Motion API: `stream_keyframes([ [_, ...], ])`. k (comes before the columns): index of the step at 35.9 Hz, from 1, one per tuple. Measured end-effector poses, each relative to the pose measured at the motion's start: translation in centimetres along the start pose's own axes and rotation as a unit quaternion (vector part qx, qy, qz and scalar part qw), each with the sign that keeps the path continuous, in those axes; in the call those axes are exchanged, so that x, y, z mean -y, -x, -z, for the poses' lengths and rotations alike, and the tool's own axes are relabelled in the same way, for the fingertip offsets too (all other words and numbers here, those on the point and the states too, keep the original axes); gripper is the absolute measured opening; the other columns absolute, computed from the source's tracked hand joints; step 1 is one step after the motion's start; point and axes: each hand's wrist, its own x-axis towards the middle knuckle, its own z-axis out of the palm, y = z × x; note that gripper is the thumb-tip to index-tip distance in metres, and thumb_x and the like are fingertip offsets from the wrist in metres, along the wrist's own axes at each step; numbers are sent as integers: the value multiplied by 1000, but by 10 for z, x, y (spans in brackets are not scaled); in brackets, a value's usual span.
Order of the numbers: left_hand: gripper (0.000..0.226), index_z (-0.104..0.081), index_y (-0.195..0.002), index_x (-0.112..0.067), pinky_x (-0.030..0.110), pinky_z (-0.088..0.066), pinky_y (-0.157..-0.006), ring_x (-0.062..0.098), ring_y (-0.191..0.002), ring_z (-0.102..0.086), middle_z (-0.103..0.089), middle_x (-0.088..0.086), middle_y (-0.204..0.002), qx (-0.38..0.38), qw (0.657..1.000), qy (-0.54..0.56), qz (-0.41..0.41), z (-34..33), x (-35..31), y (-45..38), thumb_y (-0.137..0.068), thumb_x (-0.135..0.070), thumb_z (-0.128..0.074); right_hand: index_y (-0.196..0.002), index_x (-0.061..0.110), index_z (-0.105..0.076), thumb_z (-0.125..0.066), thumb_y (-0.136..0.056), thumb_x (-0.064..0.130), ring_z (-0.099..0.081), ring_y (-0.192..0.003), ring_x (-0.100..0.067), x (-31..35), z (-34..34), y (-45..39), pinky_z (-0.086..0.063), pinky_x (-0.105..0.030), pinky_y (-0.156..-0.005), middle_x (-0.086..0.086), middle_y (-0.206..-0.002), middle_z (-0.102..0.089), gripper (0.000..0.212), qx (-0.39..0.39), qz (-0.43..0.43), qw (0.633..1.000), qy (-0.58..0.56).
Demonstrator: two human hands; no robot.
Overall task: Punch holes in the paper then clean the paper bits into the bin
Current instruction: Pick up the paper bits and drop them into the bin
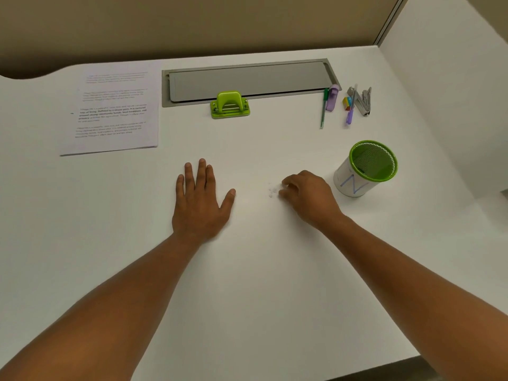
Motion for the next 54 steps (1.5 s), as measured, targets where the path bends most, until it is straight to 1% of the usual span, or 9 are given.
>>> stream_keyframes([
  [5, 83, -10, -158, -10, 47, -2, -124, 30, -153, 6, 1, 6, -167, 3, 1000, 1, 2, 0, 1, 0, -96, -65, -12, -95, 14, -65, -66, -86, 39, -51, -86, -20, 14, -11, -5, -42, -31, -74, -1, -94, -56, 26, 8, 5, 1000, 0],
  [15, 82, -13, -157, -10, 47, -5, -124, 30, -153, 3, -2, 6, -167, -5, 1000, -1, 2, -1, 1, 0, -96, -65, -14, -84, 4, -59, -51, -91, 6, -50, -72, -29, 20, -26, 3, -48, -42, -60, -10, -79, -57, 11, -51, 111, 989, 79],
  [20, 83, -10, -158, -11, 47, -4, -124, 29, -153, 5, 0, 5, -167, 1, 1000, -1, 2, 0, 1, 0, -96, -66, -12, -88, 5, -60, -49, -84, -4, -55, -79, -28, 26, -21, -3, -46, -35, -66, -10, -88, -61, 15, -13, 18, 999, 48],
  [23, 83, -10, -158, -11, 47, -4, -124, 29, -153, 6, 1, 5, -167, 1, 1000, 0, 2, -1, 1, 0, -96, -66, -12, -86, 14, -67, -54, -86, 2, -58, -79, -14, 26, -4, -8, -42, -24, -67, 4, -86, -64, 18, 4, -101, 990, -100],
  [29, 83, -8, -158, -11, 47, -3, -124, 29, -153, 7, 2, 5, -167, 6, 1000, -1, 0, -1, 1, 1, -96, -66, -11, -75, 11, -66, -56, -93, 2, -46, -60, -10, 27, 61, -2, -39, -22, -57, -2, -70, -54, 22, 33, -243, 824, -510],
  [32, 83, -11, -157, -10, 47, -3, -124, 29, -153, 5, 0, 6, -167, 3, 1000, -4, 0, -1, 1, 1, -96, -66, -13, -79, 11, -63, -57, -95, 7, -48, -61, -8, 20, 100, 2, -40, -18, -55, 1, -70, -55, 17, 17, -277, 745, -606],
  [35, 83, -12, -157, -9, 47, -3, -124, 30, -153, 4, -1, 6, -167, 3, 1000, -2, 0, -1, 1, 0, -97, -66, -13, -82, 11, -64, -60, -94, 12, -51, -60, -8, 6, 129, 9, -42, -17, -53, 1, -70, -57, 13, -22, -286, 722, -629],
  [45, 83, -13, -156, -8, 48, -6, -124, 32, -153, 1, -4, 8, -166, 4, 1000, -7, -1, 0, 0, 1, -96, -65, -12, -78, 18, -72, -72, -84, 18, -55, -70, -8, -43, 148, 15, -44, -22, -59, 4, -75, -63, 5, -177, -253, 917, -253],
  [54, 82, -15, -156, -7, 48, -6, -123, 33, -152, -1, -7, 8, -166, -1, 1000, -7, -2, 0, 0, 2, -97, -64, -16, -93, 16, -76, -62, -84, 16, -65, -89, -20, -52, 138, 13, -55, -35, -78, -1, -92, -72, 16, -209, -174, 962, -26],
])
